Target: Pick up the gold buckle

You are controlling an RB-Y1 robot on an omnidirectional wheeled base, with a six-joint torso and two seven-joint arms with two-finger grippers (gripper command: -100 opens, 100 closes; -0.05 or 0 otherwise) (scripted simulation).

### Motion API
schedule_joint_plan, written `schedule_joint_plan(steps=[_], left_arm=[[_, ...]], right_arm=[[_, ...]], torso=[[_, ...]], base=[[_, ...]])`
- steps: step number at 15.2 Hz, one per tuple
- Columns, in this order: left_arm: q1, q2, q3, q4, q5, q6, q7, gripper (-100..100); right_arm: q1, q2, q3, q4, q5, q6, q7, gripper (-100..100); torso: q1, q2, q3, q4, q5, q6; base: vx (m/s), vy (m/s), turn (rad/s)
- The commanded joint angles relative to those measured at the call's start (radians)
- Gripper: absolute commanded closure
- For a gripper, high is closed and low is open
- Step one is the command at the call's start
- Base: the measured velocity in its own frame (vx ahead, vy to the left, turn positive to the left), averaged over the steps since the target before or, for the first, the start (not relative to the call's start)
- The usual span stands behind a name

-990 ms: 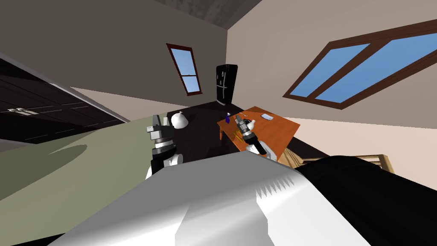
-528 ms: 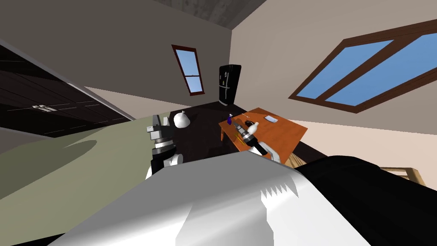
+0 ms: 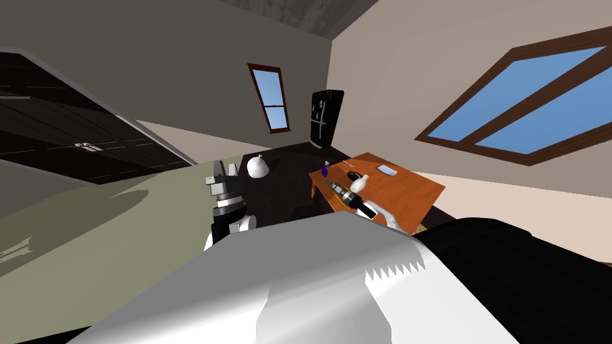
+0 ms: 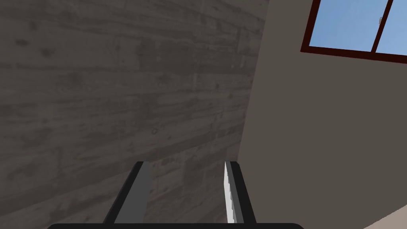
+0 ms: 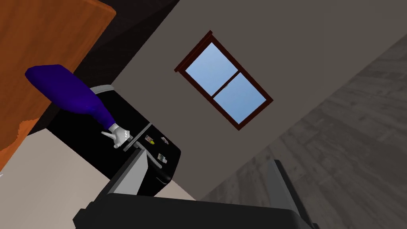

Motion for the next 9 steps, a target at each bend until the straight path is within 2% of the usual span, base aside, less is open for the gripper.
schedule_joint_plan(steps=[1, 2, 5, 6, 7, 9], left_arm=[[0.0, 0.0, 0.0, 0.0, 0.0, 0.0, 0.0, 0], [0.0, 0.0, 0.0, 0.0, 0.0, 0.0, 0.0, 0], [0.0, 0.0, 0.0, 0.0, 0.0, 0.0, 0.0, 0], [0.0, 0.0, 0.0, 0.0, 0.0, 0.0, 0.0, 0], [0.0, 0.0, 0.0, 0.0, 0.0, 0.0, 0.0, 0], [0.0, 0.0, 0.0, 0.0, 0.0, 0.0, 0.0, 0]], right_arm=[[-0.002, -0.047, 0.018, 0.019, 0.006, 0.018, 0.003, -100], [0.002, -0.07, 0.041, 0.049, 0.015, 0.03, 0.009, -100], [0.006, -0.13, 0.064, 0.078, 0.024, 0.042, 0.014, -100], [0.011, -0.17, 0.087, 0.108, 0.033, 0.054, 0.02, -100], [0.011, -0.17, 0.087, 0.108, 0.033, 0.054, 0.02, -100], [0.019, -0.231, 0.136, 0.163, 0.051, 0.077, 0.031, -100]], torso=[[0.0, 0.0, 0.0, 0.0, 0.0, 0.0], [0.0, 0.0, 0.0, 0.0, 0.0, 0.0], [0.0, -0.001, -0.001, 0.0, 0.0, 0.0], [0.0, -0.001, -0.001, 0.0, 0.0, 0.0], [0.0, -0.001, 0.0, 0.0, 0.0, 0.0], [0.0, -0.001, 0.0, 0.0, 0.0, 0.0]], base=[[0.068, -0.008, 0.083], [0.075, -0.006, 0.098], [0.077, -0.004, 0.103], [0.075, -0.009, 0.106], [0.068, -0.012, 0.08], [0.089, -0.004, 0.133]])
